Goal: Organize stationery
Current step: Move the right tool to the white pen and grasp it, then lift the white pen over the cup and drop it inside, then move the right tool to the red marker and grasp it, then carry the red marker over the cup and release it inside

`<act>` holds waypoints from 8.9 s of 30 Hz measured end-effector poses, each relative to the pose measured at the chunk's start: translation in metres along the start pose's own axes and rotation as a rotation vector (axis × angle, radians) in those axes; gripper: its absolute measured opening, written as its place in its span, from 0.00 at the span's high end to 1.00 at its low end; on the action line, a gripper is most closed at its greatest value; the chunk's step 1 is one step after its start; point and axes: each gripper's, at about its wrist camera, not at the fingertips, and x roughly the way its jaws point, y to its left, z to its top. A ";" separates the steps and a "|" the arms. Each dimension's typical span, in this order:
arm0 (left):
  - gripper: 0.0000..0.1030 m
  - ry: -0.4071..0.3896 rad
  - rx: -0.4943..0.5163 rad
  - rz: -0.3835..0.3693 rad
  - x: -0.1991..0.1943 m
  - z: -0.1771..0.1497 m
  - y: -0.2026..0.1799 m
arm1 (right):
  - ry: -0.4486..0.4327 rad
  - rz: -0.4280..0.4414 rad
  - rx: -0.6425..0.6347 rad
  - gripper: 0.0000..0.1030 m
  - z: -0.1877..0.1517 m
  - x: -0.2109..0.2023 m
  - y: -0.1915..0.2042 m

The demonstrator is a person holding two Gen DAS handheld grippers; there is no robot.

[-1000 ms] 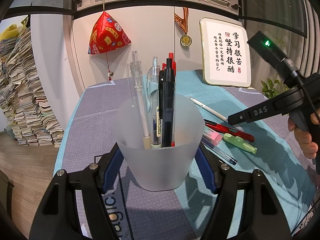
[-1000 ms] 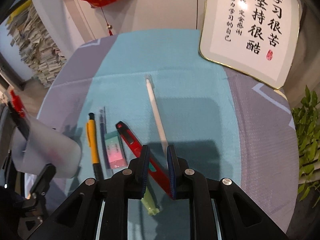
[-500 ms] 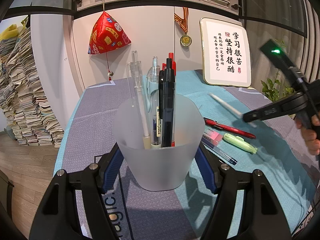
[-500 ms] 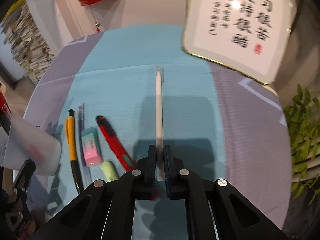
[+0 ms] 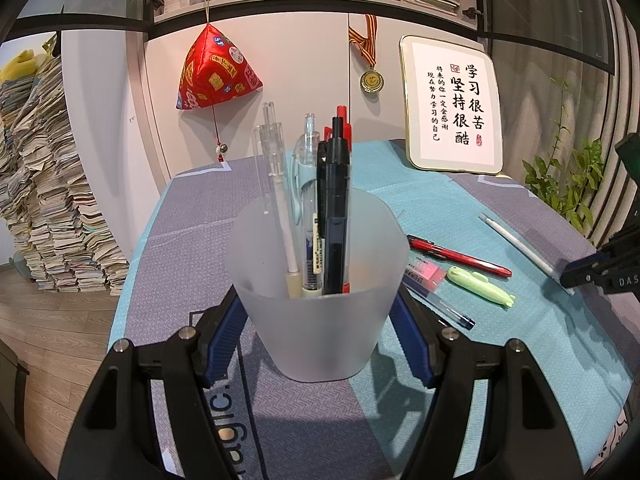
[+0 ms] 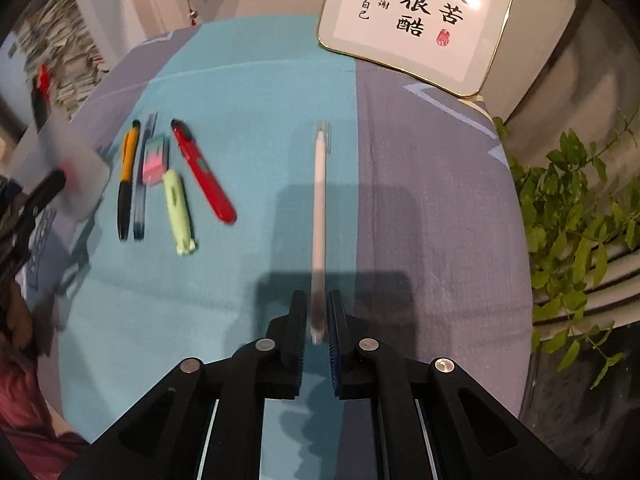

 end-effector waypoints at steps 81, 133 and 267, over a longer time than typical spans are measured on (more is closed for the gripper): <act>0.33 0.018 -0.007 -0.007 0.007 0.001 -0.001 | -0.575 0.334 -0.123 0.89 0.112 -0.139 0.158; 0.33 0.019 -0.007 -0.007 0.007 0.001 -0.001 | -0.191 0.171 -0.102 0.89 0.082 -0.026 0.092; 0.33 0.021 -0.005 -0.005 0.006 0.002 -0.001 | -0.343 0.354 -0.269 0.86 0.114 -0.123 0.188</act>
